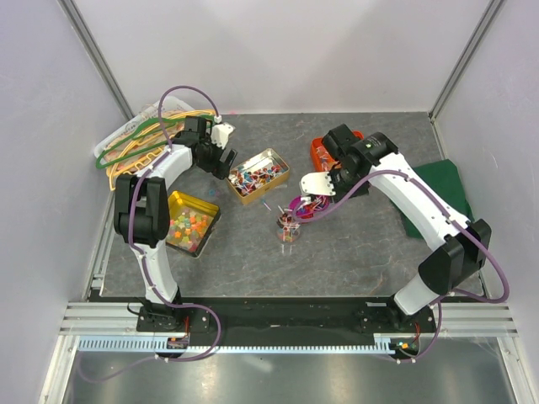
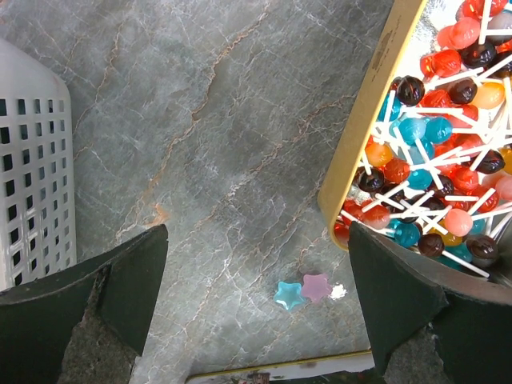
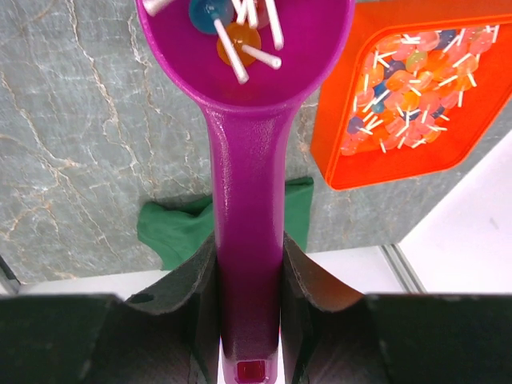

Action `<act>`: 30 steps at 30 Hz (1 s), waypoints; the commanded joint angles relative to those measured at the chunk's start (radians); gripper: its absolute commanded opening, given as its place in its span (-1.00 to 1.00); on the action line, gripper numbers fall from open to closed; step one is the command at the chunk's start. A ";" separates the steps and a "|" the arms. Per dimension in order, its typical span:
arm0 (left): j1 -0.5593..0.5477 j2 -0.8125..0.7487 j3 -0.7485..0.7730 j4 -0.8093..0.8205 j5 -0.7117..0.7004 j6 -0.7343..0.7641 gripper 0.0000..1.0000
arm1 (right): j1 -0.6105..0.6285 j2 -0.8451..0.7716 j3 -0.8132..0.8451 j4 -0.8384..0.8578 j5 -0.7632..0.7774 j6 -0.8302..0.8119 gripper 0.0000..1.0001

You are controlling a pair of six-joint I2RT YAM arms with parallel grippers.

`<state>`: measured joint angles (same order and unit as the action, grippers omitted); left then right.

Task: Pack the candies
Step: Place the fake candies in the packing bottle.

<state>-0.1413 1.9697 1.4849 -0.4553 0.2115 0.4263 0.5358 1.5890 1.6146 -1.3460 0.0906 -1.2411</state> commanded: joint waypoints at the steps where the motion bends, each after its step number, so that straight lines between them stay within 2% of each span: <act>1: 0.011 -0.042 -0.008 0.035 -0.003 -0.029 0.99 | 0.018 0.000 0.054 -0.102 0.049 0.020 -1.00; 30: 0.022 -0.031 -0.026 0.058 0.005 -0.034 0.99 | 0.081 -0.017 0.050 -0.114 0.167 0.028 -1.00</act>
<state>-0.1349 1.9697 1.4700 -0.4263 0.2142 0.4141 0.6056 1.5913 1.6402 -1.3476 0.2199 -1.2263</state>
